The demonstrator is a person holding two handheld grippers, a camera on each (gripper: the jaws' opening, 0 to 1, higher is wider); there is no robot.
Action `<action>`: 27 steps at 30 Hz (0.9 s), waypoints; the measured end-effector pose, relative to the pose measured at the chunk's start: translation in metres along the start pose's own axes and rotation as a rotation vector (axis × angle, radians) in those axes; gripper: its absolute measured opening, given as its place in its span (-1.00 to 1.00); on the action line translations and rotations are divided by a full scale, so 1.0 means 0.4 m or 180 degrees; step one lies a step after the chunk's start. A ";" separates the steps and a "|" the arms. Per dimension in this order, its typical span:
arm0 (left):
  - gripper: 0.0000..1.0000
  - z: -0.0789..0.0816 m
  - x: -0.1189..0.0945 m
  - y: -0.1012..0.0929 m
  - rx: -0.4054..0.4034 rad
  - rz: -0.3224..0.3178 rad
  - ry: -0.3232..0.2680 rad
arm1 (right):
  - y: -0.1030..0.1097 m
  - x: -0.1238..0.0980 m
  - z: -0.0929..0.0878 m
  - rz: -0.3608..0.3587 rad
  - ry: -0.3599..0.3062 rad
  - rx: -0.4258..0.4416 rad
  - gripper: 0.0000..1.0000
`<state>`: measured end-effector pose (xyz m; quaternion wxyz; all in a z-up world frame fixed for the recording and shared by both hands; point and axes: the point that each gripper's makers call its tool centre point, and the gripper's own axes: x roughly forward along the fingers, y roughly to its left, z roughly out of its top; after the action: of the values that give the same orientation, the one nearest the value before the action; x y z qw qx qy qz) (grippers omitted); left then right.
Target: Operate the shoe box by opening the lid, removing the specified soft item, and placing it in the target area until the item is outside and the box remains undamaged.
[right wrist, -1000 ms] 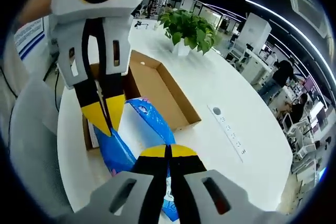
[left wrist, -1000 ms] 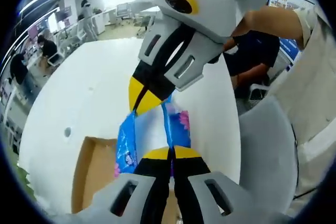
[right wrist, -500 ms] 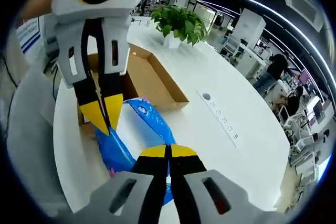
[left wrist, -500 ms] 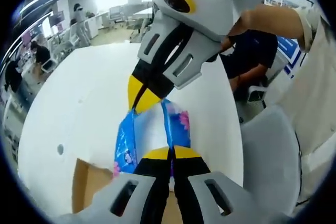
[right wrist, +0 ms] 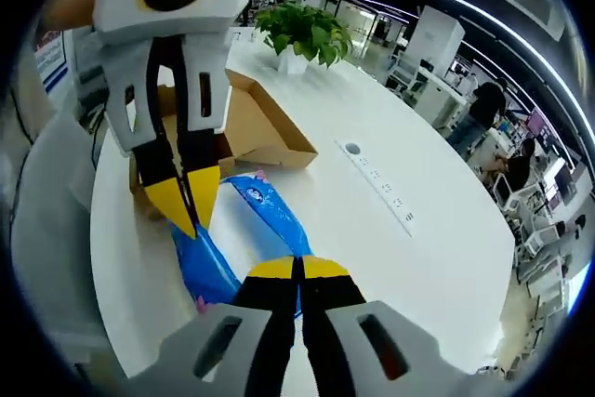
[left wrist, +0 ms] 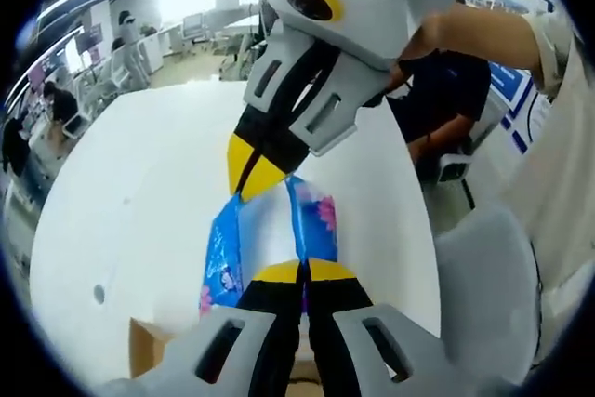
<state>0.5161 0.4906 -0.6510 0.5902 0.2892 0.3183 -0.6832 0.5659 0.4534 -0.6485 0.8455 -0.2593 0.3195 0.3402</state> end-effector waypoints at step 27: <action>-1.00 0.140 0.169 0.040 0.0167 -0.0257 -0.0043 | -0.135 -0.048 -0.171 -0.0023 0.0189 0.0055 -1.00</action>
<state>0.5216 0.4032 -0.6694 0.5566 0.2868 0.3076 -0.7165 0.5702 0.3665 -0.6682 0.8391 -0.2632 0.3464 0.3266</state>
